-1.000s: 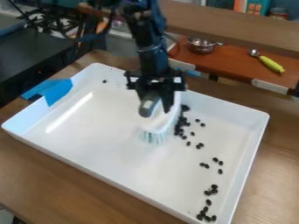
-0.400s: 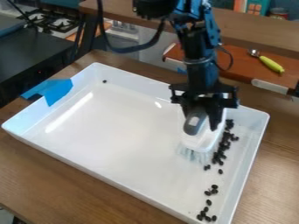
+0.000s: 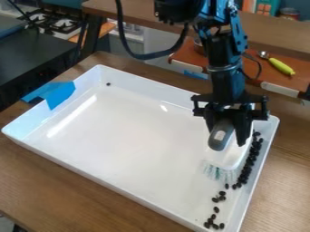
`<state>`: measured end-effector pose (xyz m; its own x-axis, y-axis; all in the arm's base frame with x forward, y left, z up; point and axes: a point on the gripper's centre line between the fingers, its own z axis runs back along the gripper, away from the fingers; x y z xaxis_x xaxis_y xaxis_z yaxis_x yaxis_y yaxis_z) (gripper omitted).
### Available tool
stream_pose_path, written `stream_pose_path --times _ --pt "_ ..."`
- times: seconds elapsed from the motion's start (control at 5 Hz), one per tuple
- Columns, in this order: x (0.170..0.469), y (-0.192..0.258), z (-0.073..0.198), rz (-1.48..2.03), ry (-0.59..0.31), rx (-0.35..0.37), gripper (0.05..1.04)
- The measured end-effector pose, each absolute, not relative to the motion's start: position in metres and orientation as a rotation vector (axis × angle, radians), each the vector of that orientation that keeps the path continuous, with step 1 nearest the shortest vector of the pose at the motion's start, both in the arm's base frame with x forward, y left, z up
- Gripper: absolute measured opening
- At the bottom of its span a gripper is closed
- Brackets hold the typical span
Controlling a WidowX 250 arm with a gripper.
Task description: Sweep into pile
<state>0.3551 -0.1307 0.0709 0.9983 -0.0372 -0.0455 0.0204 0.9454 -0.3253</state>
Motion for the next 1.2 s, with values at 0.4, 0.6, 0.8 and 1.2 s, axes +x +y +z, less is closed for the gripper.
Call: stream_pose_path --times 0.4,0.6,0.8,1.2 --pt "0.35 -0.075 0.136 0.023 0.006 -0.453 0.484" --pt "0.344 -0.036 0.161 0.039 -0.051 -0.483 0.484" --pt "0.332 -0.004 0.161 0.033 -0.076 -0.481 0.484" --pt "0.322 0.075 0.128 0.06 -0.165 -0.362 0.484"
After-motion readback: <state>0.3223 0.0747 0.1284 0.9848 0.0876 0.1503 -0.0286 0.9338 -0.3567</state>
